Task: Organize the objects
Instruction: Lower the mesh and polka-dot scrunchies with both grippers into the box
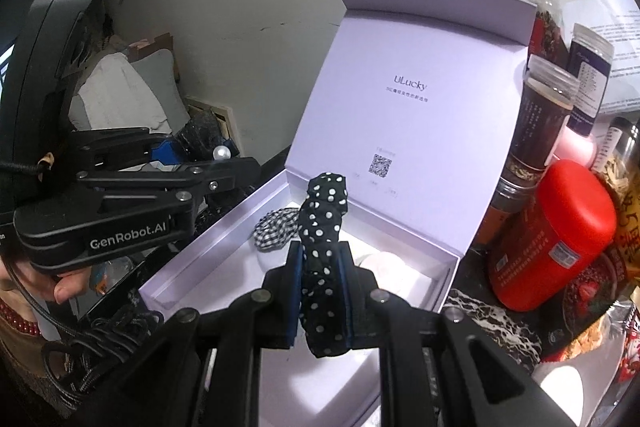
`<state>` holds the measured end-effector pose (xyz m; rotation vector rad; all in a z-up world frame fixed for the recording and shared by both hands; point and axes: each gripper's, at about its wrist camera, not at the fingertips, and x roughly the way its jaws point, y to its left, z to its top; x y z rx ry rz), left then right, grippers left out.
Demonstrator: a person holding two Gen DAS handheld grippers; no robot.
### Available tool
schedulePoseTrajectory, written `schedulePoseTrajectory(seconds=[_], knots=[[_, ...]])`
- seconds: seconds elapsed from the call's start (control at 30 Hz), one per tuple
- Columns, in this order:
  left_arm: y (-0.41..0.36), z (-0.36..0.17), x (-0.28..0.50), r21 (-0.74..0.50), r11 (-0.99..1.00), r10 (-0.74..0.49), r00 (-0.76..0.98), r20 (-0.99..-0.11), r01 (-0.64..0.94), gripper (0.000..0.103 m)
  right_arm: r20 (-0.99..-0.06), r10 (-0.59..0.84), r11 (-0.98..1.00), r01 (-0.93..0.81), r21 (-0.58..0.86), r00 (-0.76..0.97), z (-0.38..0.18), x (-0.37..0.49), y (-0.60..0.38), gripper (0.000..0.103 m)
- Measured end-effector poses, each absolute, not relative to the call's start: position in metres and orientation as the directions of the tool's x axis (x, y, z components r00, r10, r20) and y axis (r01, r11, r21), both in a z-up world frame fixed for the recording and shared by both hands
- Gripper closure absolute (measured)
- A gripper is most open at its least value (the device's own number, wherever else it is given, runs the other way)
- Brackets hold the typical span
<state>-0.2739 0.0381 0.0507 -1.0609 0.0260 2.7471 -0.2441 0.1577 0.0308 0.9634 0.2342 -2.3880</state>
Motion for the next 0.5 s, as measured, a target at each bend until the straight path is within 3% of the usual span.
schedulePoseTrajectory(seconds=[0.5], knots=[[0.042,0.023,-0.312,-0.044,-0.977,0.177,-0.672,-0.719,-0.211,0.069,-0.739,-0.367,-0.872,0.487,0.061,-0.565,0.0,-0.282,0.161,0.087]])
